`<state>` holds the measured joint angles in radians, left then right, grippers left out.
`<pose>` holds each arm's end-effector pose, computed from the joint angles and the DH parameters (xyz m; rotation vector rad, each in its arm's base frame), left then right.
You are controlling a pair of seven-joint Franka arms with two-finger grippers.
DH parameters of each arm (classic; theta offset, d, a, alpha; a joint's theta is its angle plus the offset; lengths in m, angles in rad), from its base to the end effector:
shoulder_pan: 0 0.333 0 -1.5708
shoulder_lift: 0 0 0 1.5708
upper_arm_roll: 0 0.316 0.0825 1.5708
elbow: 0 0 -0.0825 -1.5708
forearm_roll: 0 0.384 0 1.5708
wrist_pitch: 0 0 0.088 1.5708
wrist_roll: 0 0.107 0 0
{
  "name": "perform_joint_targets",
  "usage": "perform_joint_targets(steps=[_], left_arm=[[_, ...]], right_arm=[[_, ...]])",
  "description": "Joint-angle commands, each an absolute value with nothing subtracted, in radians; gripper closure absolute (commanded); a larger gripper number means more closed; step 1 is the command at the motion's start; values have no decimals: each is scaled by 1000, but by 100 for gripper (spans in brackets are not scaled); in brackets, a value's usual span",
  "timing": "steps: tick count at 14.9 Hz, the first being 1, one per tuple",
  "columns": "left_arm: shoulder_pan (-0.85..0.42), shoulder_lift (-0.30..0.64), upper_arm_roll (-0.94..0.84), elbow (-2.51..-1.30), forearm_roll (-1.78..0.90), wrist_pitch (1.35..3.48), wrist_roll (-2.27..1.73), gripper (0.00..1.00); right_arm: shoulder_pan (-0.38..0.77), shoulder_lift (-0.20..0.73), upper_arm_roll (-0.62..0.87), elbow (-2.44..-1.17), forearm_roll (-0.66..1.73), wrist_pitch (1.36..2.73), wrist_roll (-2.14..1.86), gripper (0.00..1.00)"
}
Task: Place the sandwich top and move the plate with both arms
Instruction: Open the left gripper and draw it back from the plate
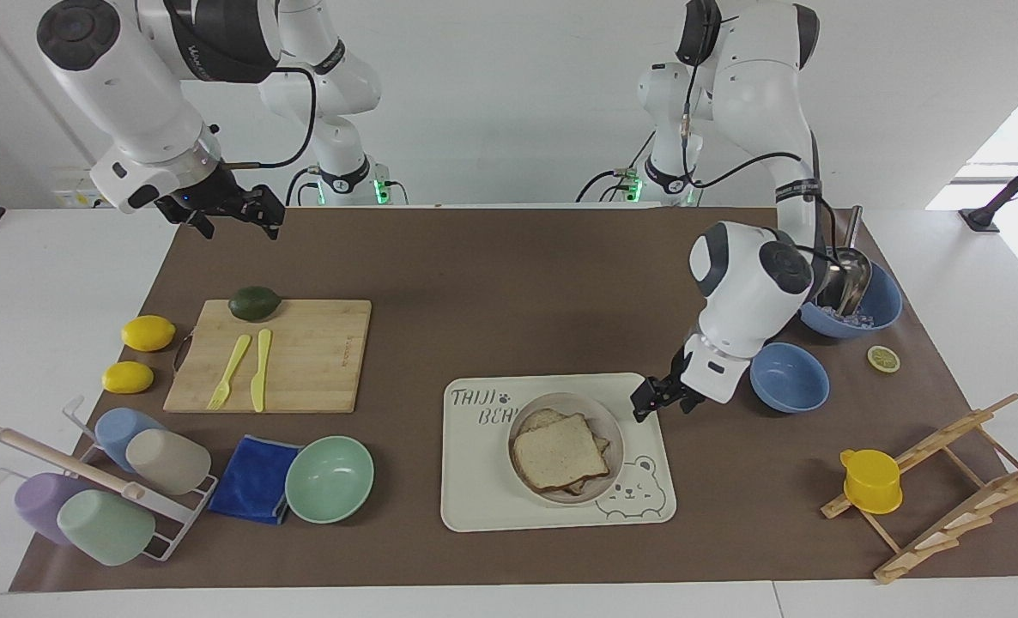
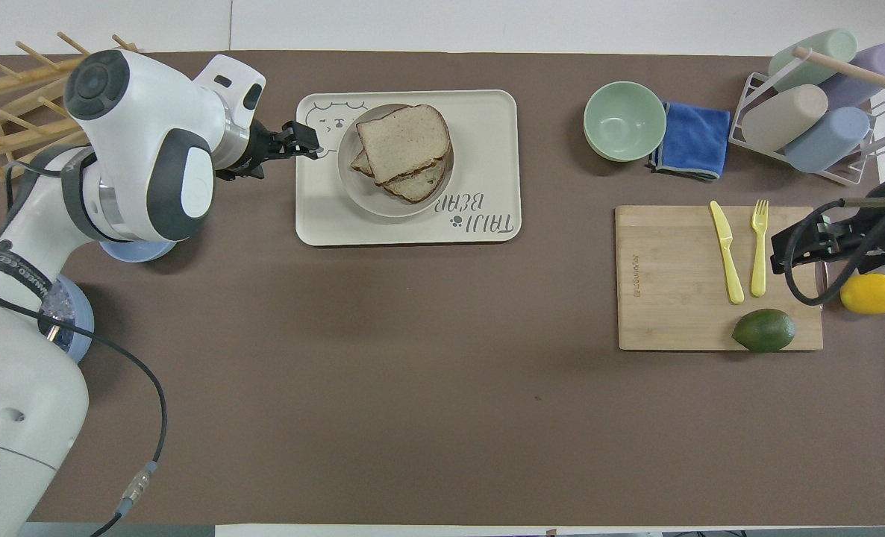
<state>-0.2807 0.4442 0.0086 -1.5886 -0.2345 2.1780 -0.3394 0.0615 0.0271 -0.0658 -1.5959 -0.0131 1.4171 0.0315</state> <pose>0.6657 -0.1957 0.3933 2.8943 0.2705 0.1143 0.5431 -0.0034 0.5863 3.1069 -0.0569 -0.3206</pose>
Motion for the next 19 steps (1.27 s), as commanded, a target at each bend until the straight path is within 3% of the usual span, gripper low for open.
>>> perform_joint_targets(steps=[1, 15, 19], left_arm=[[-278, 341, 38, -1614, -162, 2065, -328, 0], [-219, 25, 40, -1637, -9, 1688, -169, 0], [-158, -86, 22, -1716, -11, 1619, -163, 0]], right_arm=[[48, 9, -63, -1614, 9, 1430, 12, 0], [49, 9, -63, -1614, 9, 1430, 12, 0], [49, 9, -63, -1614, 9, 1430, 12, 0]])
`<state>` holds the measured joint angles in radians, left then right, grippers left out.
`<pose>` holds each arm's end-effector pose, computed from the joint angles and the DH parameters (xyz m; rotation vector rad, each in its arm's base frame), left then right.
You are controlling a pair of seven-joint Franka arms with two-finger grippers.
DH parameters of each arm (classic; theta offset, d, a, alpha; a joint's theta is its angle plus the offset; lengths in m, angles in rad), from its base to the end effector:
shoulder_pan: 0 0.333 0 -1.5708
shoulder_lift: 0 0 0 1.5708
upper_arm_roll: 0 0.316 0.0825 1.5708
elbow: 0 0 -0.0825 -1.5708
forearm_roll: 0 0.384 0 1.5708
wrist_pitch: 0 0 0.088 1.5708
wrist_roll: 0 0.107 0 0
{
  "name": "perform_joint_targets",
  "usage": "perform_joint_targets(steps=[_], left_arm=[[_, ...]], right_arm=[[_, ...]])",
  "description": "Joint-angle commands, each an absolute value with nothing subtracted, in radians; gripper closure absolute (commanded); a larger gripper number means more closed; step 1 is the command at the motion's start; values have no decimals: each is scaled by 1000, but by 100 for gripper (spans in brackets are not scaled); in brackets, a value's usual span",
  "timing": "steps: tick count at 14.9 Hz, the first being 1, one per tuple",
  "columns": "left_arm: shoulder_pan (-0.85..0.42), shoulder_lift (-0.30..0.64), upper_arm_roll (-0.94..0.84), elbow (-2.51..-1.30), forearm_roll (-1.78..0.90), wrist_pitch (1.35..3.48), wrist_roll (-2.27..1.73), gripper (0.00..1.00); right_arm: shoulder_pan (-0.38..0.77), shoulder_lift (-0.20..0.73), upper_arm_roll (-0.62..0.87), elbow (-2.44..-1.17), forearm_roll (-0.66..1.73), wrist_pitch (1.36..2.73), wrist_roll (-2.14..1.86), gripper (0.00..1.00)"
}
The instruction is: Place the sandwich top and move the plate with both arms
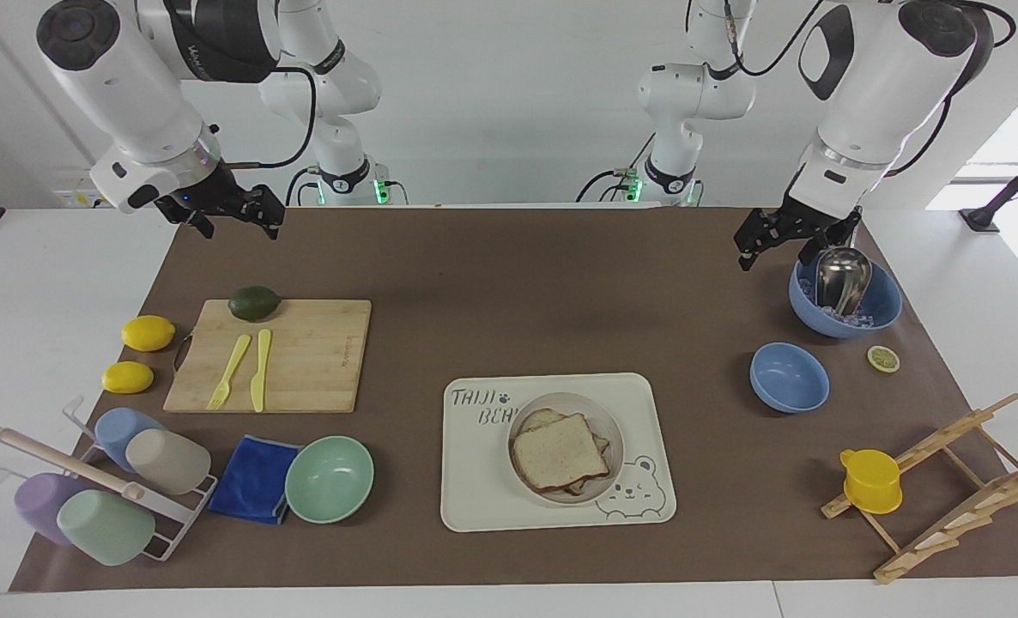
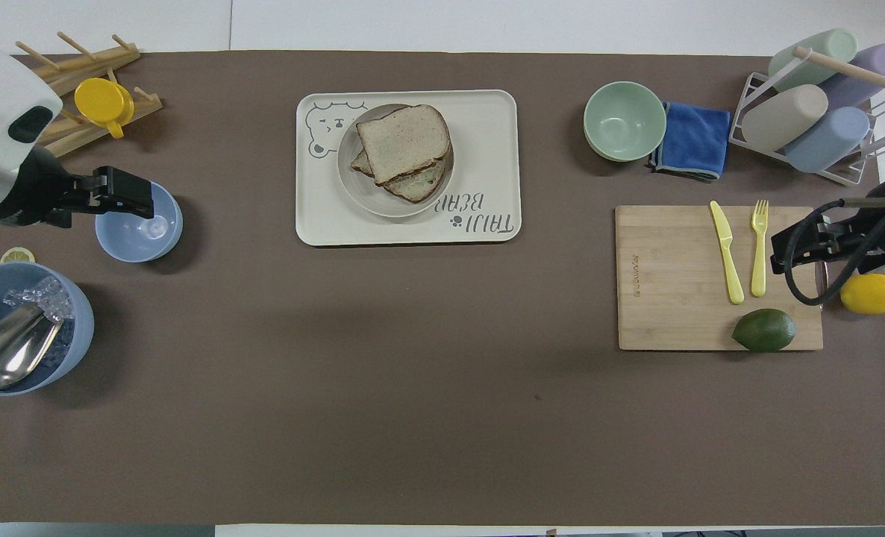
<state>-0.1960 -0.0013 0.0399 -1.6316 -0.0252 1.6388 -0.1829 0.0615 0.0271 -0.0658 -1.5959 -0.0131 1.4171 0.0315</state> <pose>0.5520 -0.0894 0.6024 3.1150 0.0442 0.0064 0.5431 -0.0034 0.5863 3.1069 -0.0569 -0.3206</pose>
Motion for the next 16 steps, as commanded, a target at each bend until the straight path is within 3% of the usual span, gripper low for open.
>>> perform_joint_targets(steps=[1, 3, 16], left_arm=[[-134, -100, -1, -1729, -11, 1596, -160, 0], [-63, -107, -88, -1732, -12, 1569, -150, 0], [-137, -71, -55, -1710, -17, 1628, -166, 0]], right_arm=[[48, 9, -63, -1614, 9, 1430, 12, 0], [48, 9, -63, -1614, 9, 1430, 12, 0], [48, 9, -63, -1614, 9, 1430, 12, 0]])
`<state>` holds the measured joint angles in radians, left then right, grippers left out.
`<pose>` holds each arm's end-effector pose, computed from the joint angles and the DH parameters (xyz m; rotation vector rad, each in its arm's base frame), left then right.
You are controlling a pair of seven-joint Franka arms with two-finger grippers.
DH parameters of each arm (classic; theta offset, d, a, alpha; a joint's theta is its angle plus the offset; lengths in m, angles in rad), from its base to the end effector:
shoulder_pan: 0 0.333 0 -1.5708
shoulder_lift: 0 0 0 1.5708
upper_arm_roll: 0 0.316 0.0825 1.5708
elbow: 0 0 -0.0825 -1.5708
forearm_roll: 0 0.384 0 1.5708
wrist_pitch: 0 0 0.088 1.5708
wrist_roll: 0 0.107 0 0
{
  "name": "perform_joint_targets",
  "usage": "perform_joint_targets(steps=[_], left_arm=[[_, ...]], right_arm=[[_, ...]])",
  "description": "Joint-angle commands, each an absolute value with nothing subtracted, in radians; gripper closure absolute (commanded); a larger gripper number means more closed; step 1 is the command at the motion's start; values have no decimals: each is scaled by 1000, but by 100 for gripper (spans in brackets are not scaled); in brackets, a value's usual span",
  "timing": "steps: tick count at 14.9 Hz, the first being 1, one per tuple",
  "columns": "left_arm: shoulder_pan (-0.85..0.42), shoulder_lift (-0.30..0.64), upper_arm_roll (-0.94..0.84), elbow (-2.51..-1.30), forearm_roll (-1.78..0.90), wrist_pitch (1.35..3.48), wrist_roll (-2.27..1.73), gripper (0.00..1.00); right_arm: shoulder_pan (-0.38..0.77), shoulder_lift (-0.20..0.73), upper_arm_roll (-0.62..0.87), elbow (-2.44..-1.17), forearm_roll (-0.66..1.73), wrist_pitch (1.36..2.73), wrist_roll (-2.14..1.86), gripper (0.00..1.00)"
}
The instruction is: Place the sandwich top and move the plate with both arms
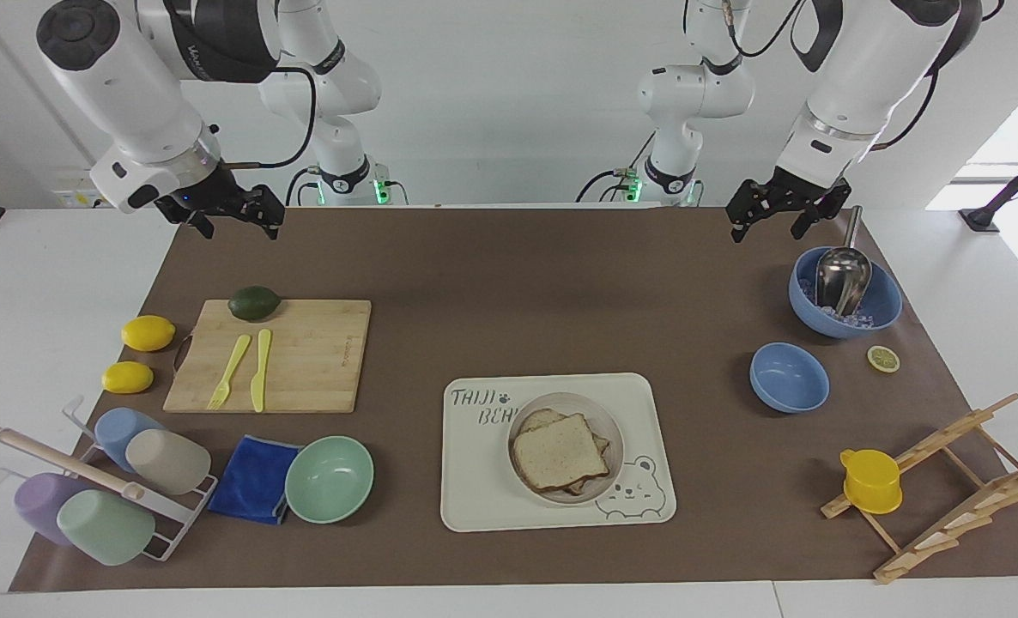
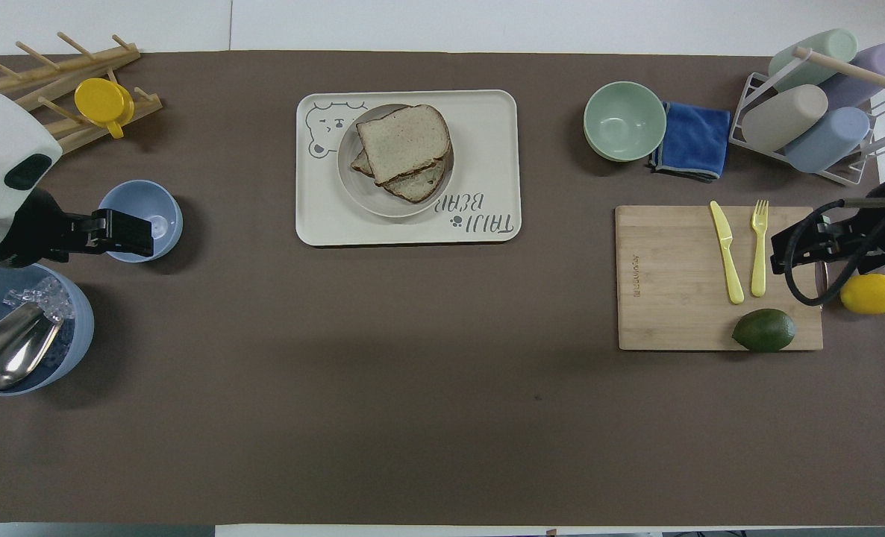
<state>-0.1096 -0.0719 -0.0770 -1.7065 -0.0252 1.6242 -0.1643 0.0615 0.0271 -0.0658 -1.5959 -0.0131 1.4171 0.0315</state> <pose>0.5250 -0.1031 0.6039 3.1239 -0.0322 -0.0217 0.5431 -0.0034 0.5863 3.1069 -0.0569 -0.3206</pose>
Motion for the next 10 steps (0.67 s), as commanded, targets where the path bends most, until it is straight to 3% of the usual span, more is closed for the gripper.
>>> perform_joint_targets(steps=[1, 10], left_arm=[[-141, -71, -55, -1707, -18, 1620, -166, 0], [-140, -60, -55, -1678, -23, 1591, -167, 0]], right_arm=[[49, 9, -63, -1614, 9, 1430, 12, 0], [48, 9, -63, -1614, 9, 1430, 12, 0]])
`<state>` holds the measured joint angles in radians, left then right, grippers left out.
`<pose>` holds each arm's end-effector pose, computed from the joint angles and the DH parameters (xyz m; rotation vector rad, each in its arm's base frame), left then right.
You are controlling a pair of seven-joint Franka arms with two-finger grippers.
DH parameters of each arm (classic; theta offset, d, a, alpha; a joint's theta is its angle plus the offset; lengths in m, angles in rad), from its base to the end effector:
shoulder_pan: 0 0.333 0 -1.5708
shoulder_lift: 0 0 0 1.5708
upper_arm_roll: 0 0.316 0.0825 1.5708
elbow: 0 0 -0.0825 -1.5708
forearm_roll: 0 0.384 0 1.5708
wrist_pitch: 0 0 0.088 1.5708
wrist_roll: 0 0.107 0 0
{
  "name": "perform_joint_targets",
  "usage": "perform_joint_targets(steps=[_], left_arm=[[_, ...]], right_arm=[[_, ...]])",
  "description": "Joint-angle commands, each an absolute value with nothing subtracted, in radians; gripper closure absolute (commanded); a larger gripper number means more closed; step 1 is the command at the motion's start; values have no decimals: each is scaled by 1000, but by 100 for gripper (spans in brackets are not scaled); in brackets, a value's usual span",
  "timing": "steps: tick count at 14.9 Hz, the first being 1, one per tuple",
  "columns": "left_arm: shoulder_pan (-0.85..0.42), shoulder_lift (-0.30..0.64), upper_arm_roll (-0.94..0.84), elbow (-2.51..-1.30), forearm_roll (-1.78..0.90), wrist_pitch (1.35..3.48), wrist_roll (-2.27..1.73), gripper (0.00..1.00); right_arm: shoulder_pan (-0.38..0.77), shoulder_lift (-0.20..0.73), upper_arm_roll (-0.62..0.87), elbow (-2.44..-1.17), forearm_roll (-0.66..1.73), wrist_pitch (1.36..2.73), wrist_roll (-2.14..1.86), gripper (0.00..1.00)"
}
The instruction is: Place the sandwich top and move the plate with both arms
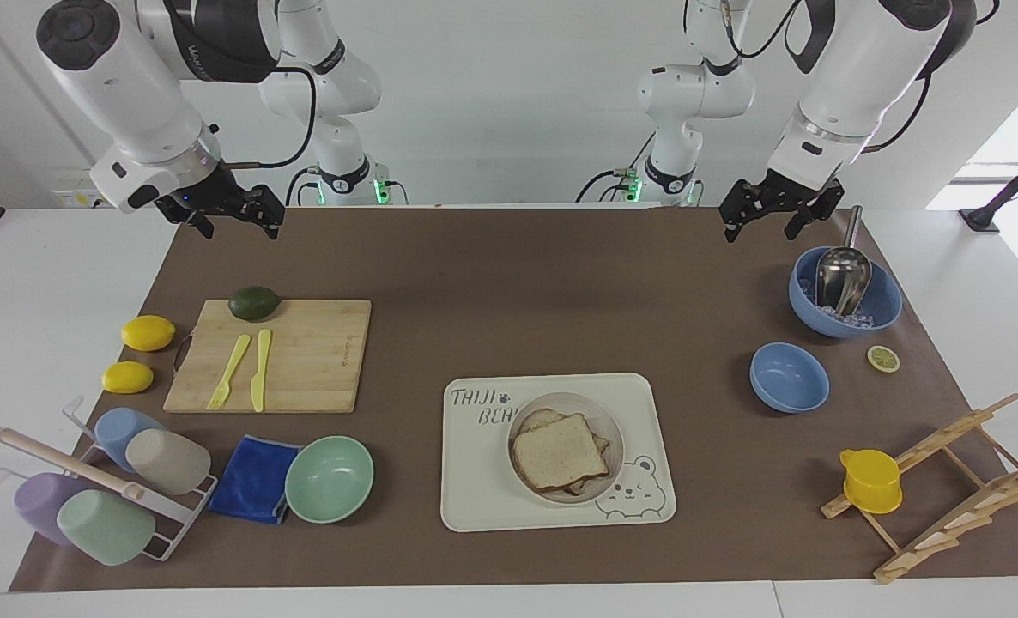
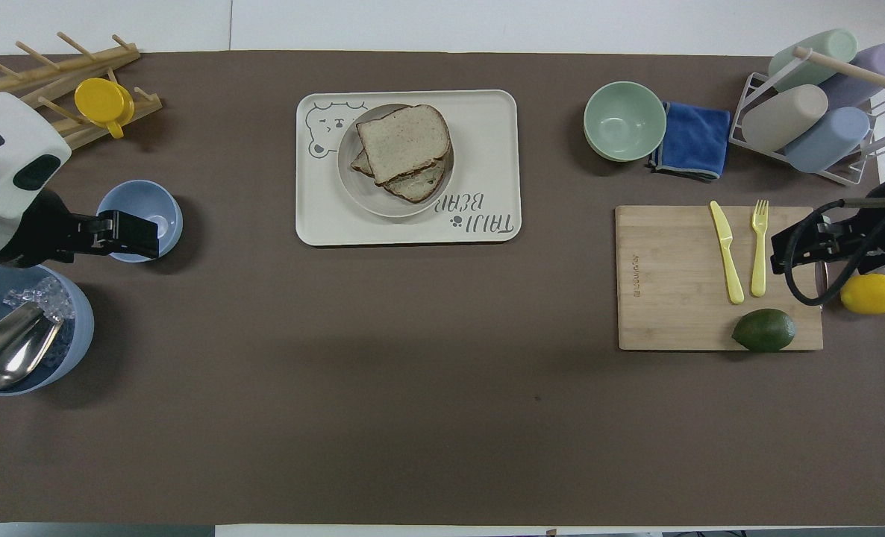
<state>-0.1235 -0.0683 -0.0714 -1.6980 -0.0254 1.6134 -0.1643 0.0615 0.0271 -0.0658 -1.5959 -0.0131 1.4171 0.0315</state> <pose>0.5243 -0.1074 0.6051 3.1239 -0.0455 -0.0310 0.5431 -0.0034 0.5863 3.1069 -0.0569 -0.3206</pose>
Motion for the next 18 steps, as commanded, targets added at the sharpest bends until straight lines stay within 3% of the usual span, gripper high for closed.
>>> perform_joint_targets(steps=[1, 18], left_arm=[[-138, -61, -55, -1678, -23, 1589, -167, 0], [-123, -69, -57, -1686, -23, 1618, -167, 0]], right_arm=[[48, 9, -63, -1614, 9, 1430, 12, 0], [26, 9, -63, -1615, 9, 1430, 12, 0]])
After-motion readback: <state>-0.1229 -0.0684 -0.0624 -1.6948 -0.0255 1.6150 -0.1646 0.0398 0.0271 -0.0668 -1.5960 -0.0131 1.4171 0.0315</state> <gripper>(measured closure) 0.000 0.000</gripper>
